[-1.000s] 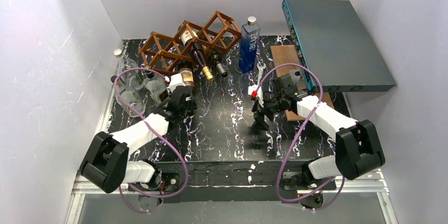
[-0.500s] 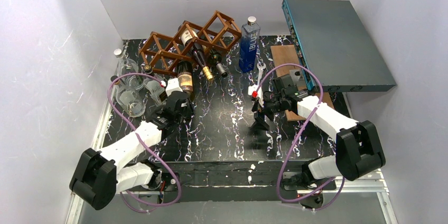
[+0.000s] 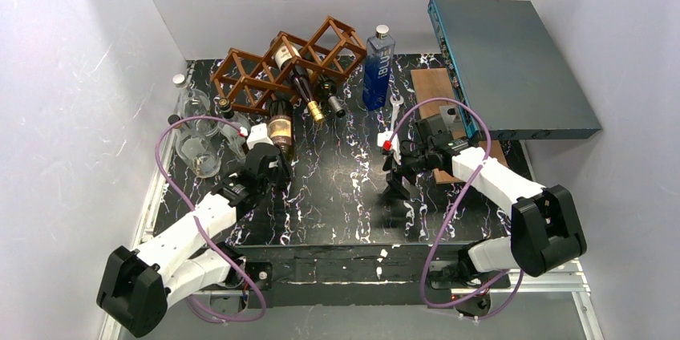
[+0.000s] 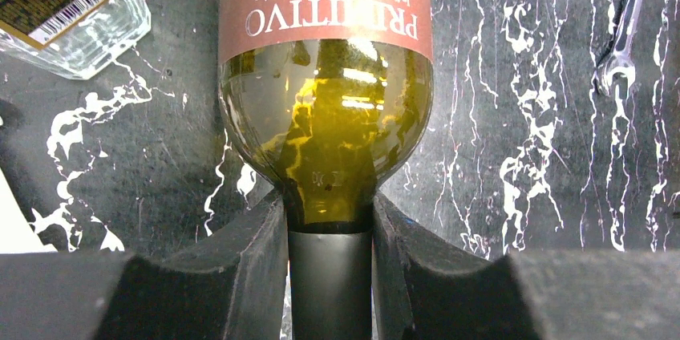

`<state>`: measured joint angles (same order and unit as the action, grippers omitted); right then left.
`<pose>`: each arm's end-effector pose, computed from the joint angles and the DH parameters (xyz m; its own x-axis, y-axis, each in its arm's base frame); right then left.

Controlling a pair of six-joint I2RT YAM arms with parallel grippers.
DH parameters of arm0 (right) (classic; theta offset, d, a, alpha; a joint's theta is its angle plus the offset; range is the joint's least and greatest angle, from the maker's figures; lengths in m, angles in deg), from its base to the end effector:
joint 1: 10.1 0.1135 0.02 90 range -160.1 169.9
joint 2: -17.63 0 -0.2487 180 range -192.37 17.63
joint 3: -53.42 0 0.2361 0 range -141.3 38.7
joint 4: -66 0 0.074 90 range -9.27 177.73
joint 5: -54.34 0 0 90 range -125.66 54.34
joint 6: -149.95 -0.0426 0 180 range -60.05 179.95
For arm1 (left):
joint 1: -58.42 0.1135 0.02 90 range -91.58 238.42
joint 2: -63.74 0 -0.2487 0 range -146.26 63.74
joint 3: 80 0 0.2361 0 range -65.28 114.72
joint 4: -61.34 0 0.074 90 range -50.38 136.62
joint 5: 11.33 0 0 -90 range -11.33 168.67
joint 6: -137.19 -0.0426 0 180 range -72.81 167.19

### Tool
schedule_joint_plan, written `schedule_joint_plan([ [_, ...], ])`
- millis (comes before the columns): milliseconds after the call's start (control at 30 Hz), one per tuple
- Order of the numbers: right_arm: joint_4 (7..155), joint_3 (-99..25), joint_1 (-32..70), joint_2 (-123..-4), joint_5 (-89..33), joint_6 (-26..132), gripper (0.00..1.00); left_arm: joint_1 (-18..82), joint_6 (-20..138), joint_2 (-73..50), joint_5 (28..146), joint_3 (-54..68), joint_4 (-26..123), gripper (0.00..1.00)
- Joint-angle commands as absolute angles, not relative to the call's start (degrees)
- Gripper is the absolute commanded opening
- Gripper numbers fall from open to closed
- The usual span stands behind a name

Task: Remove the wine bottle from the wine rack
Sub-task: Pick up the wine bottle from the wine rack.

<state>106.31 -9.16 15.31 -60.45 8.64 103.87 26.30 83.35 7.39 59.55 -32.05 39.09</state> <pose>0.2174 0.1362 0.2073 -0.0793 -0.5873 -0.8055 -0.9948 0.0981 0.0263 0.1887 -0.1020 0.2278 -0.5042 -0.3417 -0.7931 -0.0418 0.9270 -0.3728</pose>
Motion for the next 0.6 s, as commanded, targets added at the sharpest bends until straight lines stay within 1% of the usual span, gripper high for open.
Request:
schedule_joint_plan([
  [0, 106.9, -8.6, 15.5, -58.4, 9.8, 105.2, 0.98, 25.8, 83.5, 10.7, 60.9, -30.3, 38.9, 0.00],
  [267, 108.4, -8.5, 15.5, -57.7, 10.5, 107.4, 0.98, 25.5, 83.5, 13.7, 66.3, -28.9, 31.5, 0.00],
  [567, 111.0, -8.9, 15.5, -57.0, 11.4, 110.8, 0.98, 25.5, 82.2, 12.8, 77.3, -22.8, 20.8, 0.00],
])
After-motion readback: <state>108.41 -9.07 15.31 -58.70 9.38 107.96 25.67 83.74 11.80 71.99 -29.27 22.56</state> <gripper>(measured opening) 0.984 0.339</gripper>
